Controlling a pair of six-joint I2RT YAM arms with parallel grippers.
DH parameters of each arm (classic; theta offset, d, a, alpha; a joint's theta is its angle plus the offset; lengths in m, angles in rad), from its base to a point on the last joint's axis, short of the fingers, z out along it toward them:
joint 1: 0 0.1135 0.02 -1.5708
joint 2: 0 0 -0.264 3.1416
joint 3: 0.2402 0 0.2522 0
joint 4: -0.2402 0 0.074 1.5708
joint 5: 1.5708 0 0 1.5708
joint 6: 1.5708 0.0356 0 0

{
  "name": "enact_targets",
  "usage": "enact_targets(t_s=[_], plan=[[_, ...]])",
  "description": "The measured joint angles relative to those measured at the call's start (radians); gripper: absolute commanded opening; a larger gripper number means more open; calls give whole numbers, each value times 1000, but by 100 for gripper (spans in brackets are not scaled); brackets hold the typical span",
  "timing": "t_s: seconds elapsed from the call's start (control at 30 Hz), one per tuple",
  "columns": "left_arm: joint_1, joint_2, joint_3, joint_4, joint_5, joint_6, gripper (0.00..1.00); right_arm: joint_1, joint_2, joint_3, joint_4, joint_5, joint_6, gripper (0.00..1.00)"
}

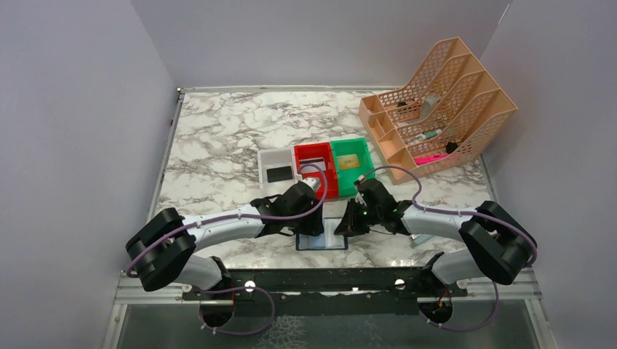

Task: Take the credit cards out of the card holder
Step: Remove the credit card from the card holder.

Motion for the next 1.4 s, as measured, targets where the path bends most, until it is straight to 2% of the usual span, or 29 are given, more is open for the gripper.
enact_targets(t_s=[0.83, 1.1, 1.4], plan=[[0, 63, -3, 257, 177, -34, 57, 0, -25, -3, -20, 28, 11, 13], [0, 80, -10, 332, 205, -63, 57, 0, -127, -18, -116, 127, 37, 14], [0, 158, -30, 402, 247, -88, 58, 0, -362, -42, -214, 244, 67, 16]])
